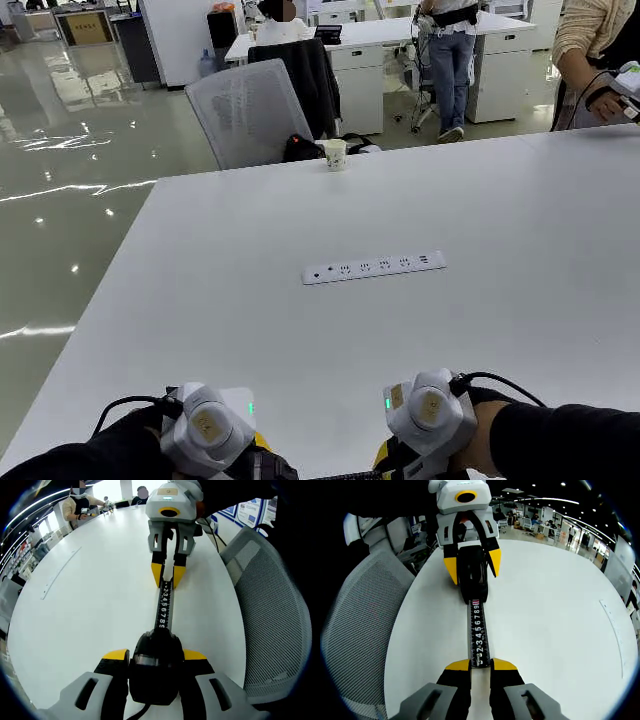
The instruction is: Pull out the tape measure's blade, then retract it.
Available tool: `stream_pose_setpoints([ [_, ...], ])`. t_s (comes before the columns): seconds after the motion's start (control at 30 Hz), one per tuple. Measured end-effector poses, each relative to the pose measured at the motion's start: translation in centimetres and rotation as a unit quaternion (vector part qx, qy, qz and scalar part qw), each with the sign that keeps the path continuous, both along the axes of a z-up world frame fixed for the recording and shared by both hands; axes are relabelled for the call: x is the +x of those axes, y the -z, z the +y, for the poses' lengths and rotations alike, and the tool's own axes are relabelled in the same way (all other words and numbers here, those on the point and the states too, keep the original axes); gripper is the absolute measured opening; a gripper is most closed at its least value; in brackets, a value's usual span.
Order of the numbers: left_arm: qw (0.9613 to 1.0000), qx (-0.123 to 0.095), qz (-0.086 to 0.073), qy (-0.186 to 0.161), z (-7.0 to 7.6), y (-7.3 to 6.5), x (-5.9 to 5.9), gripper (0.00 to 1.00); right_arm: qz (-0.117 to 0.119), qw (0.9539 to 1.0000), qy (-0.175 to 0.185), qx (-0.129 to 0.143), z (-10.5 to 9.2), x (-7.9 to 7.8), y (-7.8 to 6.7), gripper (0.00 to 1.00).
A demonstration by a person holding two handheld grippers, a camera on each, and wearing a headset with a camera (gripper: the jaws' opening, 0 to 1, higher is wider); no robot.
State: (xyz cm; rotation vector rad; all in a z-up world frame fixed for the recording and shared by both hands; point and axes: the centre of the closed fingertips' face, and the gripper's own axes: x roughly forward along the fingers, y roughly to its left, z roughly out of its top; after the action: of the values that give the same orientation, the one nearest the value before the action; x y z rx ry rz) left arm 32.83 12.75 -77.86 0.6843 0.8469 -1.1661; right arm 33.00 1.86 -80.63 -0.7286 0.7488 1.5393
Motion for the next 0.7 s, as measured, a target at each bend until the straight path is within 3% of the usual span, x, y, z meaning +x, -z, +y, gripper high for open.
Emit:
stream_pose_setpoints([
  [0.7, 1.0000, 0.001, -0.003, 0.002, 0.04, 0.02, -0.07, 0.34, -0.004, 1.0000, -0.002, -0.003, -0.47, -0.05, 0.05, 0.10],
])
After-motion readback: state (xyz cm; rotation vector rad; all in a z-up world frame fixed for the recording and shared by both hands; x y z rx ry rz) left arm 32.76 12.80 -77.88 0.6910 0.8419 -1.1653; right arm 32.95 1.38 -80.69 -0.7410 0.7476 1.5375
